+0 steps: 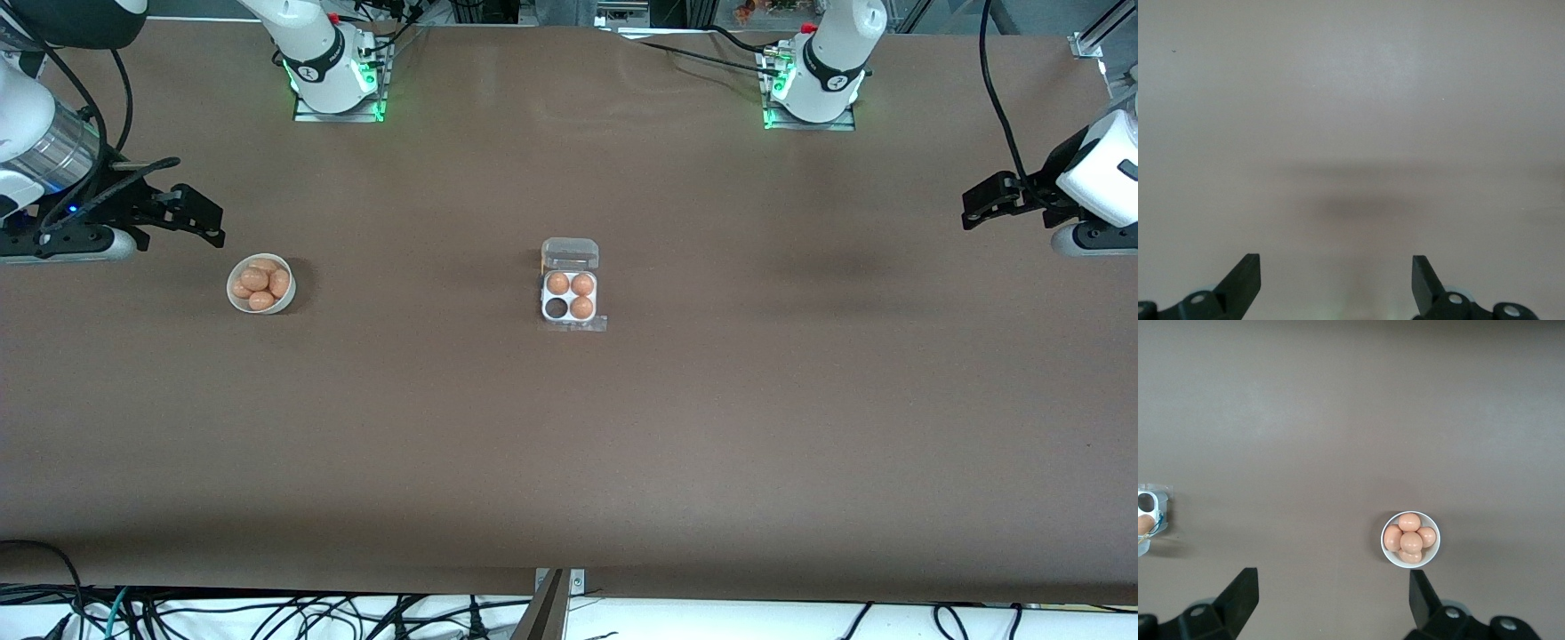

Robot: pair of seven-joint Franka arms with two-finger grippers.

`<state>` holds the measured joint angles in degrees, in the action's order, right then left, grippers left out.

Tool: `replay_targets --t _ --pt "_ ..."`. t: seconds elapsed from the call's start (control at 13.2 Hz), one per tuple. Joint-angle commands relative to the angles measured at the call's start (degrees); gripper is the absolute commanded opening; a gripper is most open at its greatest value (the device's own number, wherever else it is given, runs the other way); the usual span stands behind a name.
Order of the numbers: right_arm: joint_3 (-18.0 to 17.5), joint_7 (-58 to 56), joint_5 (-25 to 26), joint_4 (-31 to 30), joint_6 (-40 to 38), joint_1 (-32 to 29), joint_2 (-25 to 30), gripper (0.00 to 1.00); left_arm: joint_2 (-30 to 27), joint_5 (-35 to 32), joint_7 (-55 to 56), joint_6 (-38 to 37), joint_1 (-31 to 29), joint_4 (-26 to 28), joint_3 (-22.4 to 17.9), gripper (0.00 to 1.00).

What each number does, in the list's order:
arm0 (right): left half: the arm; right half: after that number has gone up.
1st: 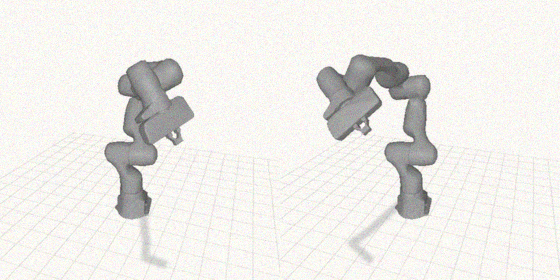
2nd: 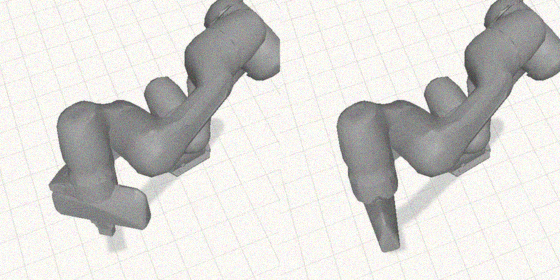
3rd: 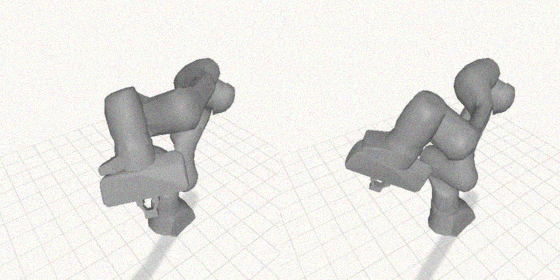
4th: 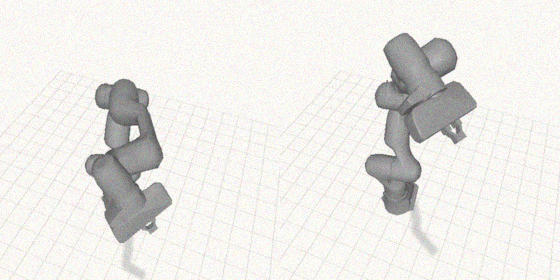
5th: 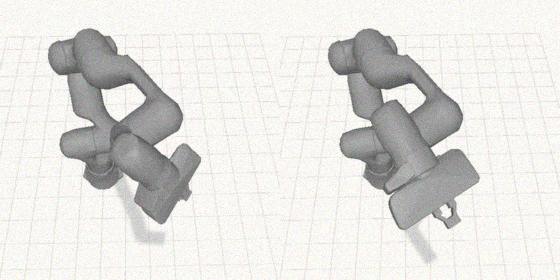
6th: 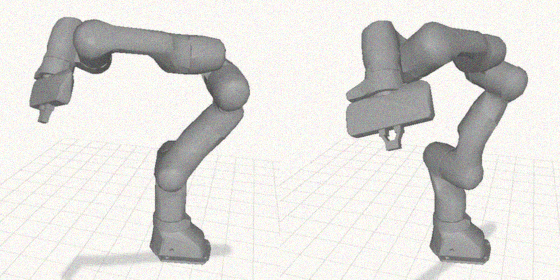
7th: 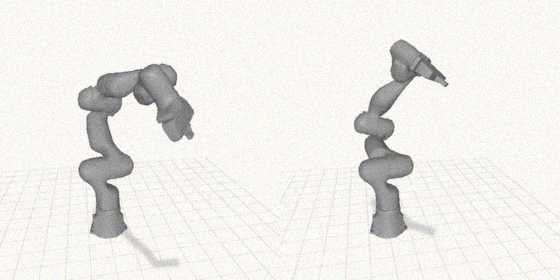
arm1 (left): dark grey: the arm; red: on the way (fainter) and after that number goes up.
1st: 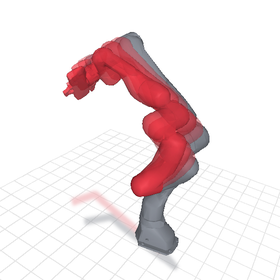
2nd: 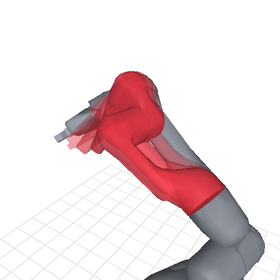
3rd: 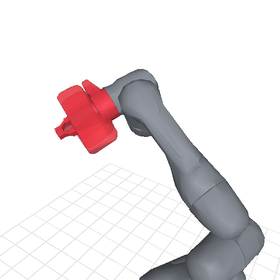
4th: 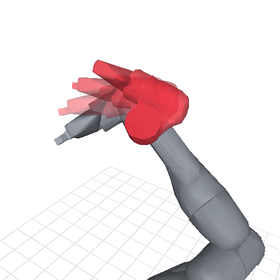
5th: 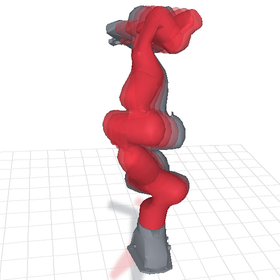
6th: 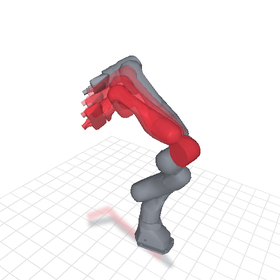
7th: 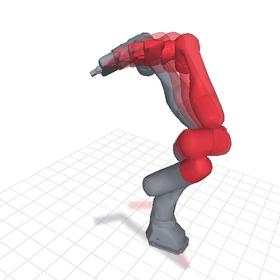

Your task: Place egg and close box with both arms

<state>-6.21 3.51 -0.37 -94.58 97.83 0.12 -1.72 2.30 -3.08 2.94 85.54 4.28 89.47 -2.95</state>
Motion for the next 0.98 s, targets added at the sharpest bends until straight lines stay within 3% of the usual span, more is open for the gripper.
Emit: replay_targets --t 0.0,0.91 --pt "-0.39 0.53 0.63 -0.6 -0.36 -0.29 0.75 1.0 0.69 0.44 -1.88 -0.47 -0.33 -1.66 0.05 1.0" --pt "-0.39 0.45 0.72 -0.51 -0.36 -0.29 0.75 1.0 0.69 0.44 -2.76 -0.64 -0.59 -1.66 -0.03 1.0"
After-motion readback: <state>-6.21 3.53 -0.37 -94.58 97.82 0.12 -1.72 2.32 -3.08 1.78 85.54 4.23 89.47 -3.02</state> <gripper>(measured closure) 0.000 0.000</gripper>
